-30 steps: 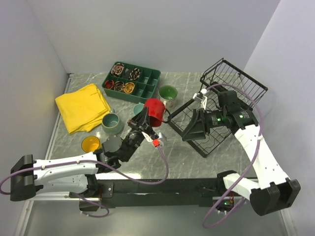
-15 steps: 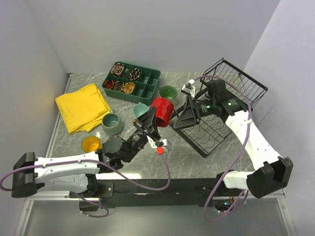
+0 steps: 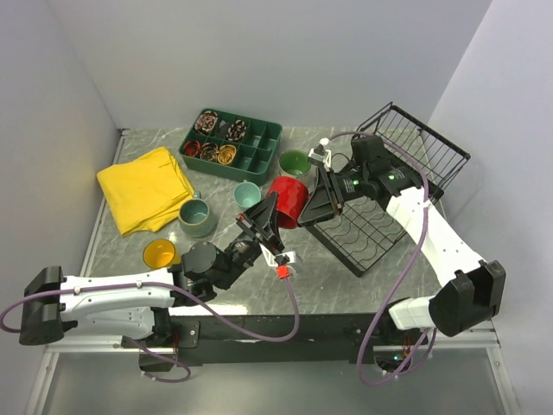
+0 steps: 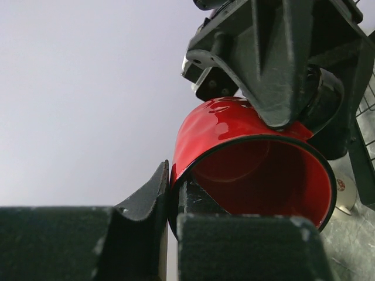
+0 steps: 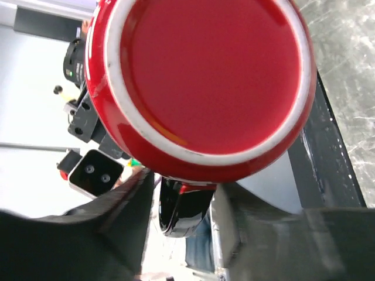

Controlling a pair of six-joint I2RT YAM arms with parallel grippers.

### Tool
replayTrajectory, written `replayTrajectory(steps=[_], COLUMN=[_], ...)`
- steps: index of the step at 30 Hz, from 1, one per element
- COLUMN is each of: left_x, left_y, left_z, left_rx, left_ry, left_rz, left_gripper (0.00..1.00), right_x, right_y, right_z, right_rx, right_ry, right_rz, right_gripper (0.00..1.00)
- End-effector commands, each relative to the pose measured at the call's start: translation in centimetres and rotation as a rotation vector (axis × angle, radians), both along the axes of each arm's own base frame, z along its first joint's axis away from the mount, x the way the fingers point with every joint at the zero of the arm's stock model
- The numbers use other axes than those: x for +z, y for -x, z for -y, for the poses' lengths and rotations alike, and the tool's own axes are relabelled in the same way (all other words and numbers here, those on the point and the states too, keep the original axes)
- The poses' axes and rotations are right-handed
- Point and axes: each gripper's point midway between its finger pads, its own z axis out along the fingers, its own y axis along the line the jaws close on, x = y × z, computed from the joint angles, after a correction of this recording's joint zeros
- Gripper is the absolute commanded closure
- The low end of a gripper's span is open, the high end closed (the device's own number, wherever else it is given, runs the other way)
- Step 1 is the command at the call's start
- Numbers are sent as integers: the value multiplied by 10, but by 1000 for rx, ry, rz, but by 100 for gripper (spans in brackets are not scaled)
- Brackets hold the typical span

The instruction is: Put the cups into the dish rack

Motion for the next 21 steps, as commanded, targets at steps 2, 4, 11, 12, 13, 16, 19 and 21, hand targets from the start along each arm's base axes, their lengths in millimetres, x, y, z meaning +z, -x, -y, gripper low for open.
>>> replayTrajectory(steps=[2, 4, 11, 12, 13, 16, 19, 21], left_x=[58, 59, 63, 65, 66, 65, 58, 53], left_y=[17, 18, 21, 21, 21, 23, 25, 28], left_z=[-10, -8, -5, -5, -5, -5, -3, -1], left_rx=[-58, -63, -75, -75, -75, -83, -90, -102], left_ry=[167, 162, 153, 157, 167, 178, 173, 174], left_rz=[74, 77, 85, 86, 85, 73, 52, 28], left_gripper=[99, 99, 99, 99, 98, 72, 64, 54], right_x=[21, 23, 27, 29, 29, 34, 39, 41], right_y=[11, 16, 26, 28, 29, 32, 31, 29], right_z=[-3, -4, -3, -2, -1, 1, 4, 7], right_rx=[58, 78, 115, 116, 117, 113, 95, 84], right_ry=[-59, -69, -100, -105, -108, -122, -130, -138], right_rz=[56, 57, 69, 77, 83, 132, 165, 189], right_gripper=[64, 67, 100, 100, 100, 100, 100, 100])
